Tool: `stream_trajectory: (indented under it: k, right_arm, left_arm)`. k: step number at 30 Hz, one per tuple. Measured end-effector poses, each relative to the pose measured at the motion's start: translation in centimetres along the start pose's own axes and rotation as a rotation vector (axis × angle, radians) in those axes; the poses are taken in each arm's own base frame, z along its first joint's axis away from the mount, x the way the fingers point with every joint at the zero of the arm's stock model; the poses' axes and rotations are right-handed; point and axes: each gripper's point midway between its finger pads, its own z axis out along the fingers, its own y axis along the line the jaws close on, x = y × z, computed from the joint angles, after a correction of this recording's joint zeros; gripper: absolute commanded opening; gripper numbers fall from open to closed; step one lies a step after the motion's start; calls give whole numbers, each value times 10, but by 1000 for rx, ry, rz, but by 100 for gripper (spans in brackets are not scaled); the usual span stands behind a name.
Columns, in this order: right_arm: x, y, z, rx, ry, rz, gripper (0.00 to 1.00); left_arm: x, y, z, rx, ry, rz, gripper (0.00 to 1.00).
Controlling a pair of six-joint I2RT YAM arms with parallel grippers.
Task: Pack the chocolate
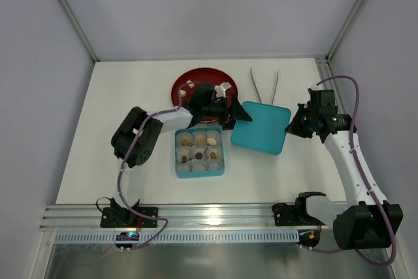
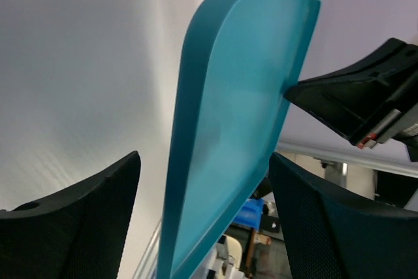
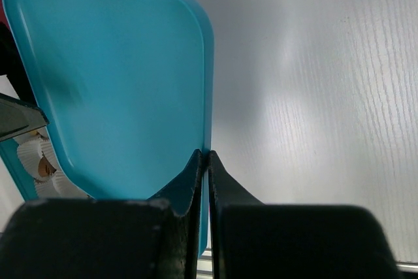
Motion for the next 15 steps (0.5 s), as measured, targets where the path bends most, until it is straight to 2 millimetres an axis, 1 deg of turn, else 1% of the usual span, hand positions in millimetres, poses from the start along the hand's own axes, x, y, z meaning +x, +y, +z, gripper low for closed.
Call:
stream_trajectory:
  k: [2, 3, 5, 7, 8, 9, 11, 12, 14, 15]
  right_arm:
    - [0, 0, 0, -2, 0, 0, 4]
    - [0, 1, 0, -3, 0, 0, 4]
    - [0, 1, 0, -3, 1, 0, 4]
    - [0, 1, 0, -6, 2, 0, 4]
    - [0, 2, 1, -10, 4, 0, 4]
    - [0, 3, 1, -14, 6, 0, 4]
    - [0, 5, 1, -26, 6, -1, 4]
    - [0, 6, 1, -33, 6, -1, 4]
    - [-1, 8, 2, -43, 7, -2, 4]
    - [-1, 9, 2, -48, 9, -2, 4]
  left_arm:
    - [-1, -4, -2, 41, -6, -16, 70]
    - [-1, -6, -3, 55, -8, -25, 64]
    - [-3, -8, -6, 77, -13, -32, 58]
    - [-4, -9, -8, 93, -15, -43, 49]
    - [-5, -10, -9, 99, -15, -44, 47]
    - [-6, -10, -10, 105, -17, -45, 39]
    - [-6, -11, -12, 110, -16, -51, 35]
    - [-5, -10, -12, 112, -15, -52, 31]
    - [-3, -8, -13, 113, -11, -56, 30]
    - [-1, -5, -13, 110, -8, -61, 26]
